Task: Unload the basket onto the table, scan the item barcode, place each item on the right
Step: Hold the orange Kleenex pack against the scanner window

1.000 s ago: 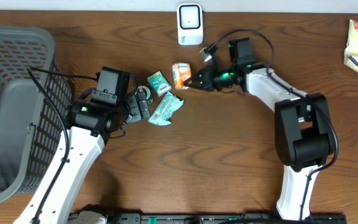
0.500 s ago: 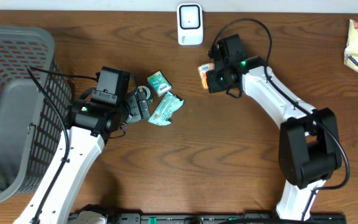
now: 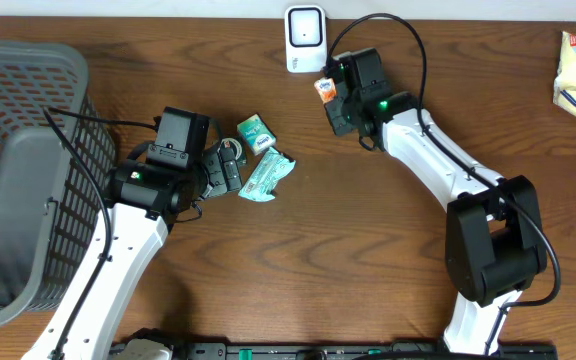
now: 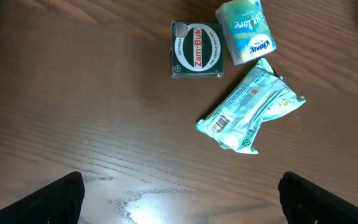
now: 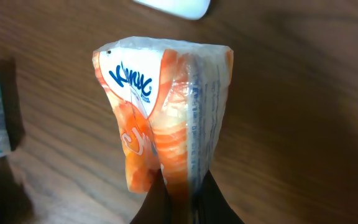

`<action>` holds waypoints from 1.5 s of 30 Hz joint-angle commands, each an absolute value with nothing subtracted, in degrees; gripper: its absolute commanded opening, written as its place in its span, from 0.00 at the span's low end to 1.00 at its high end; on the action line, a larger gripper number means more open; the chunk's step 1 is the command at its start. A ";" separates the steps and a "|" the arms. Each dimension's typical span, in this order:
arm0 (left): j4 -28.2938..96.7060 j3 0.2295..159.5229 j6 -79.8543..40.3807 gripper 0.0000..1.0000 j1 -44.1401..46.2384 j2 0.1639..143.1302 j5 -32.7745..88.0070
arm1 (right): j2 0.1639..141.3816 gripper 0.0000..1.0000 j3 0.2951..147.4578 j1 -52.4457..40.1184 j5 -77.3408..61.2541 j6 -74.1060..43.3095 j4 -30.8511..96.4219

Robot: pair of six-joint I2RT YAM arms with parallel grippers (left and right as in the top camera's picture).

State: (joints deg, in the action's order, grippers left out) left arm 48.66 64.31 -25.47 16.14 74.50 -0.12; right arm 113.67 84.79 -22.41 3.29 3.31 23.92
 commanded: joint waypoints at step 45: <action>48.82 65.06 -25.54 0.98 16.05 74.37 -0.23 | 141.16 0.01 123.74 -25.93 19.38 48.53 10.11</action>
State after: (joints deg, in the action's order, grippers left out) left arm 48.66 64.31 -25.47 16.14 74.50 -0.12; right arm 139.94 122.19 -25.74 21.37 47.42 10.31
